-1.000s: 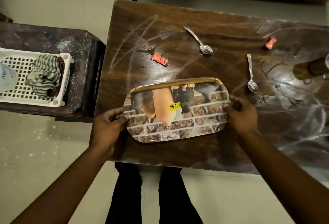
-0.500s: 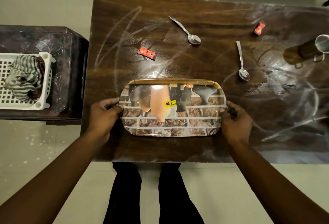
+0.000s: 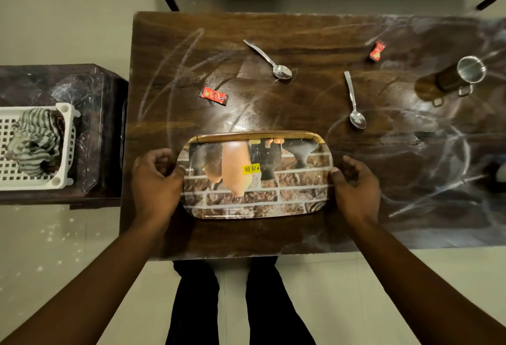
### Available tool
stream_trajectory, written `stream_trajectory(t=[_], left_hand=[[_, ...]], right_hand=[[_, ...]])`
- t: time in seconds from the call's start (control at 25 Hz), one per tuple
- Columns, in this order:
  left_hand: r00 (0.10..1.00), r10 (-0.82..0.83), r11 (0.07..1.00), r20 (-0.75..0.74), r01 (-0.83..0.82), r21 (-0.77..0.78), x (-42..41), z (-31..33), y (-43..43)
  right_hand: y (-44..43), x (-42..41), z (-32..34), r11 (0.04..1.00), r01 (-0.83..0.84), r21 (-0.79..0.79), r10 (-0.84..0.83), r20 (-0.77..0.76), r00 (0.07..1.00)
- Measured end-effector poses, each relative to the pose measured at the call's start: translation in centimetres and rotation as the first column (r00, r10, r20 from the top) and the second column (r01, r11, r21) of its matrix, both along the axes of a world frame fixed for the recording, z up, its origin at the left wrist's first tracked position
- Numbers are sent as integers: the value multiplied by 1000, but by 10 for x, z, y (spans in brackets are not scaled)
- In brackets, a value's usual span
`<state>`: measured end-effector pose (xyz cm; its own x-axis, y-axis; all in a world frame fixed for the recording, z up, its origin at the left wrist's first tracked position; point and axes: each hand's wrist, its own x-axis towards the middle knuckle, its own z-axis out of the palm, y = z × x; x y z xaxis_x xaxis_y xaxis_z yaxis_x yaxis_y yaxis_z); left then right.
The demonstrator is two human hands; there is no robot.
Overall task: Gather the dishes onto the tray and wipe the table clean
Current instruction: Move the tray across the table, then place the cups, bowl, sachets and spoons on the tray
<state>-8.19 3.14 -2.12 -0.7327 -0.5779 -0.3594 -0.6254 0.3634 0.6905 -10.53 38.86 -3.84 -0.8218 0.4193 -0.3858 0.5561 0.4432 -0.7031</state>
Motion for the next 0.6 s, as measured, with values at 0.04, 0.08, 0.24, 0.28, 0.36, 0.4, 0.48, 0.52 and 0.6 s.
stream_trajectory(t=[0.04,0.08,0.24,0.28,0.36,0.4,0.48,0.52,0.6], left_hand=[[999,-44,999,-22,44,-16,-7,9,9],[995,-83,996,-47,83,-16,-15,18,20],[976,-195,966,-101,208,151,-49,57,79],[969,-228,956,-90,241,168,-56,64,91],[952,-303,931,-52,307,196,-66,84,124],[942,-332,918,-41,333,216,-70,92,137],[929,-369,896,-33,365,254,-83,109,165],[925,-378,889,-27,372,266,-92,114,177],[909,-417,864,-22,404,301,-111,124,204]], right_hand=[[5,-3,8,1000,-3,-14,3,-8,1000],[12,-5,16,999,-1,-32,0,-14,1000],[42,-12,56,979,113,-169,-125,-65,990],[49,-15,67,972,137,-189,-152,-69,986],[73,-19,95,963,182,-198,-200,-74,977],[86,-20,107,955,200,-218,-220,-74,973],[112,-25,128,940,223,-256,-247,-66,967],[123,-29,138,934,235,-268,-257,-48,965],[145,-38,151,928,247,-279,-261,-15,965]])
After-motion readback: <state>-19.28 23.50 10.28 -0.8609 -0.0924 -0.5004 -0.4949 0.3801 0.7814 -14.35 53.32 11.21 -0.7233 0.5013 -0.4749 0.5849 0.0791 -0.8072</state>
